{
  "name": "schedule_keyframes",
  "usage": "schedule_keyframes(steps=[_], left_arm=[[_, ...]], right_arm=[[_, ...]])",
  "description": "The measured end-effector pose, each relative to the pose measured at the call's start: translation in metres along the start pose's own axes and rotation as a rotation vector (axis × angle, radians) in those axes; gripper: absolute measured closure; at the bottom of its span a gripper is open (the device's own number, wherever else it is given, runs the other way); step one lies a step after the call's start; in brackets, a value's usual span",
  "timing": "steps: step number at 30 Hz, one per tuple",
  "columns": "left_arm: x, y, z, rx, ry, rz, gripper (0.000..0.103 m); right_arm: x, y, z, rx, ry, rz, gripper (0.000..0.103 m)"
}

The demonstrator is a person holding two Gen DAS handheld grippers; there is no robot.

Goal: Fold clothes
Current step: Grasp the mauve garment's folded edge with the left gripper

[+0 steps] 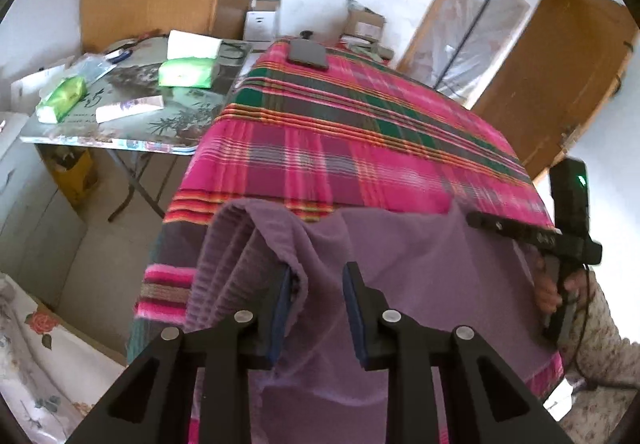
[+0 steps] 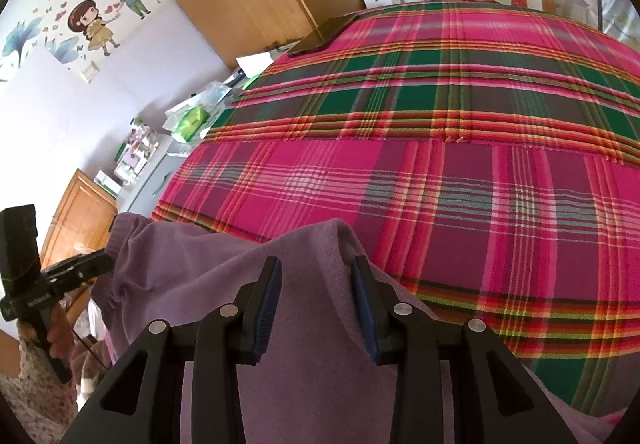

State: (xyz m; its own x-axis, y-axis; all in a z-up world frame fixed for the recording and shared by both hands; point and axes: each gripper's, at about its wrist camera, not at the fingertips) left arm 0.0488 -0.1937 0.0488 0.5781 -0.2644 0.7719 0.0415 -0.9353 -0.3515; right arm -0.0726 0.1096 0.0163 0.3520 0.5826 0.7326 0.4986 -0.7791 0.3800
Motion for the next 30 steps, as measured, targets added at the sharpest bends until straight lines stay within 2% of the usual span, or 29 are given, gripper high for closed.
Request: schedule_keyframes(steps=[5,7,9,11,18,21,28,30], left_arm=[[-0.017,0.029,-0.022,0.153,0.050,0.073,0.076],[-0.020,0.034,-0.024,0.184,0.059,0.087,0.077],[-0.023,0.039,-0.025,0.212,0.067,0.099,0.096],[-0.025,0.044,-0.026,0.241,0.075,0.112,0.097],[-0.004,0.074,-0.017,0.386,-0.067,0.122,0.098],[-0.019,0.092,-0.012,0.456,-0.024,0.109,0.098],[-0.026,0.087,-0.013,0.433,-0.013,0.086,0.097],[-0.026,0.089,-0.012,0.438,-0.004,0.091,0.093]], right_arm=[[0.000,0.001,0.000,0.007,0.000,0.008,0.066],[-0.001,0.001,0.000,0.006,0.001,0.009,0.066],[-0.001,0.001,0.000,0.006,0.001,0.011,0.066],[-0.001,0.002,0.000,0.008,-0.002,0.014,0.066],[-0.001,0.001,0.000,-0.001,-0.007,0.014,0.066],[-0.002,0.001,0.000,-0.006,-0.005,0.013,0.066],[-0.004,0.007,-0.001,0.015,-0.005,0.046,0.066],[-0.004,0.006,-0.003,0.013,-0.007,0.043,0.066]])
Point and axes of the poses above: each gripper's, at about its wrist camera, not at the fingertips, and x roughly against the way its jaws point, y to its left, z to its underside, and after that the axes turned 4 degrees about x, right-handed
